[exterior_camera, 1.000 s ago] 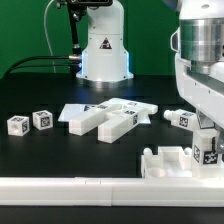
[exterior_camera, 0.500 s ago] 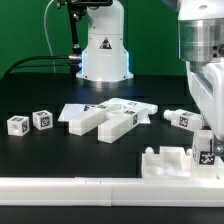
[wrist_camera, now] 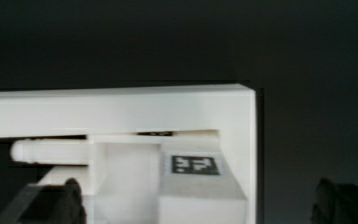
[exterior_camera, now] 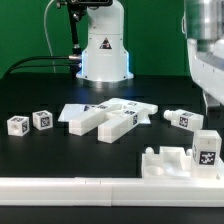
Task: Assemble chair
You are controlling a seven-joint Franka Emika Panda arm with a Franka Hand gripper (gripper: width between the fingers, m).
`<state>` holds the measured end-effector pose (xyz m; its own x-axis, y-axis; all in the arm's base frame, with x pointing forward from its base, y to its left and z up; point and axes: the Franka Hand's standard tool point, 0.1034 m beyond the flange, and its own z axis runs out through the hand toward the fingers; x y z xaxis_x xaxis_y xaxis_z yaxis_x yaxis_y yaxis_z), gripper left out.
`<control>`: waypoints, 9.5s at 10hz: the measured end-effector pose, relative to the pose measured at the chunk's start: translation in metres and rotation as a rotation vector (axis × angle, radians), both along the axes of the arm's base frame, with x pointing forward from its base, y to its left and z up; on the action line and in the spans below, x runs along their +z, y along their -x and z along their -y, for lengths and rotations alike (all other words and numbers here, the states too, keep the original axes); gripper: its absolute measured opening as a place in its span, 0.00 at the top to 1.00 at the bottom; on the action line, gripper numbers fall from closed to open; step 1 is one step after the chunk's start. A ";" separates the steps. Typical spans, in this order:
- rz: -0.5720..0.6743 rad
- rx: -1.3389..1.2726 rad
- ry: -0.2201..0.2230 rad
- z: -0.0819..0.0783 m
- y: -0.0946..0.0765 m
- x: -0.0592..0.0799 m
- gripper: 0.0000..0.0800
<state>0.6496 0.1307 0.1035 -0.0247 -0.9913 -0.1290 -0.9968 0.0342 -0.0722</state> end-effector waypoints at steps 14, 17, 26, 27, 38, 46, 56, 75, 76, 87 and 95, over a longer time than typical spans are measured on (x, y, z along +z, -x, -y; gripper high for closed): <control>0.038 0.731 0.021 -0.032 0.047 -0.004 0.19; 0.136 1.213 0.078 -0.025 0.057 -0.014 0.19; 0.136 1.971 0.140 -0.025 0.114 -0.038 0.19; 0.111 2.017 0.126 -0.034 0.139 -0.041 0.19; -0.371 1.871 -0.158 -0.049 0.218 -0.059 0.19; -0.749 1.933 -0.408 -0.051 0.210 -0.076 0.19; -0.837 1.750 -0.371 -0.037 0.229 -0.089 0.19; -0.553 1.544 -0.260 0.072 0.133 0.015 0.64; -0.476 1.560 -0.201 0.067 0.129 0.012 0.64; 0.312 1.403 0.339 0.075 0.061 0.046 0.64; 0.355 1.461 0.453 0.090 0.018 0.022 0.64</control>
Offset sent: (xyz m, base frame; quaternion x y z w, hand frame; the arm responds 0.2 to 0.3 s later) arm 0.0000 0.0000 0.0000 0.0000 0.0000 0.0000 1.0000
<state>0.6319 0.0409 0.1255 0.9193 -0.0857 0.3841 -0.0773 -0.9963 -0.0373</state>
